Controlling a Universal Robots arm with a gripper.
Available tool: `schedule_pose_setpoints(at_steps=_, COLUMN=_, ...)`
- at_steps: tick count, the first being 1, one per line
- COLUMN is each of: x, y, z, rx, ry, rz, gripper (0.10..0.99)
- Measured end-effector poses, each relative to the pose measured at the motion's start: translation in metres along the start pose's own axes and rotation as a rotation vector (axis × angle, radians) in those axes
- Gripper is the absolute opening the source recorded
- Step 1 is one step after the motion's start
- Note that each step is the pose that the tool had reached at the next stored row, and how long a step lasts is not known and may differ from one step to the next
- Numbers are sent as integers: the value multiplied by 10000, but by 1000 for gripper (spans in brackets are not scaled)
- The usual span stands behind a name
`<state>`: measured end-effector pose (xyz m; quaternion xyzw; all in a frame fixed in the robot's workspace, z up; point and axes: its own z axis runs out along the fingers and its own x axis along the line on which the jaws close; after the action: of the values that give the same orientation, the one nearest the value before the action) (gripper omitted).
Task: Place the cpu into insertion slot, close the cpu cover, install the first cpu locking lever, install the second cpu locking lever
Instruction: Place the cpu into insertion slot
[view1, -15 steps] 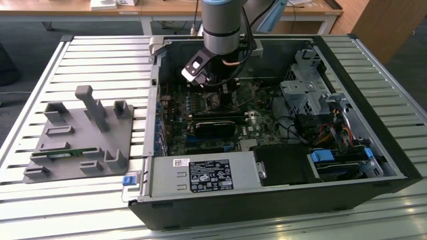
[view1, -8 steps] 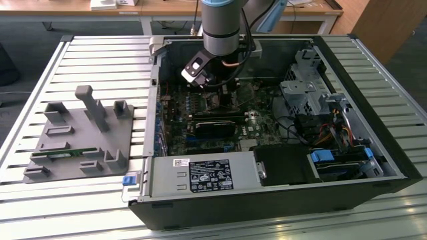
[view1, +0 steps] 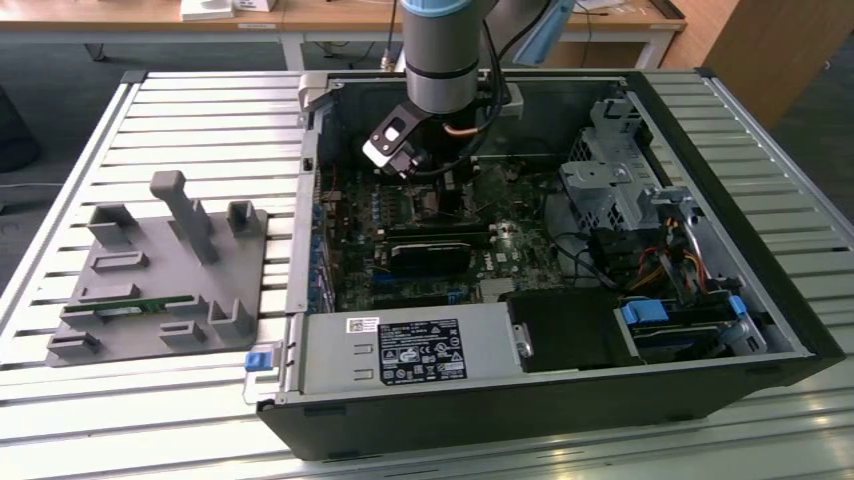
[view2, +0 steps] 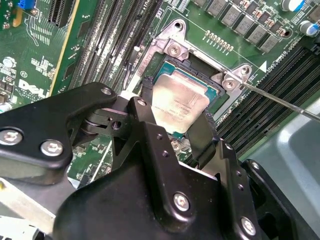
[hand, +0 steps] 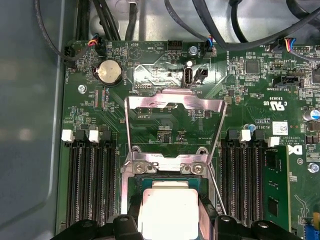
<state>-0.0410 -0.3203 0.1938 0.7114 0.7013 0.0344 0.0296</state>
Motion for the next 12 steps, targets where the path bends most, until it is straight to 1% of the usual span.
schedule_pose_setpoints(at_steps=8, x=2, y=1, z=5, rx=-8, ry=11, rz=1, gripper=541)
schedule_pose_setpoints(at_steps=9, x=2, y=1, z=4, rx=-6, ry=9, rz=1, gripper=604)
schedule_pose_setpoints(at_steps=12, x=0, y=0, z=2, rx=-3, ry=3, rz=0, gripper=604)
